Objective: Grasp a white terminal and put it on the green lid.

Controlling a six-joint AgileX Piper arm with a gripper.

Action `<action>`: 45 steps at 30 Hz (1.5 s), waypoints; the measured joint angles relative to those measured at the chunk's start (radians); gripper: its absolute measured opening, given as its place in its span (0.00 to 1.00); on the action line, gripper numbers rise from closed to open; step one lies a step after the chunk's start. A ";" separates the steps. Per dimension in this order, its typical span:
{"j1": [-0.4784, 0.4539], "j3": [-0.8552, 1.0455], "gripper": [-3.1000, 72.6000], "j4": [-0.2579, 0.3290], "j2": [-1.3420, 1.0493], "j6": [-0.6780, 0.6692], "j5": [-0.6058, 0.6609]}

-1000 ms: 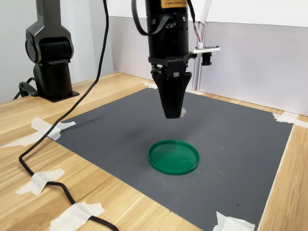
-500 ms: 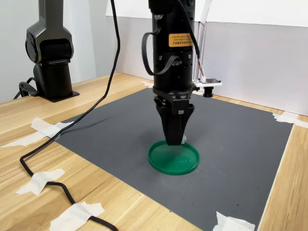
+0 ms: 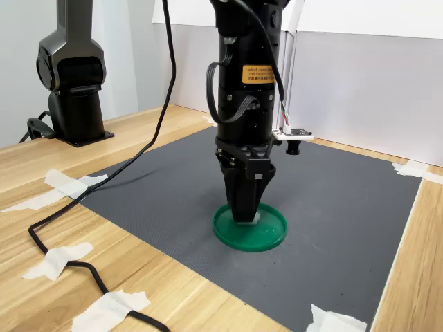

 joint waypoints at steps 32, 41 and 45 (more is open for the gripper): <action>0.000 0.198 0.02 0.422 -0.913 0.120 0.043; -0.003 0.576 0.02 0.715 -1.213 0.141 -0.212; -0.010 0.737 0.02 0.785 -1.319 0.141 -0.302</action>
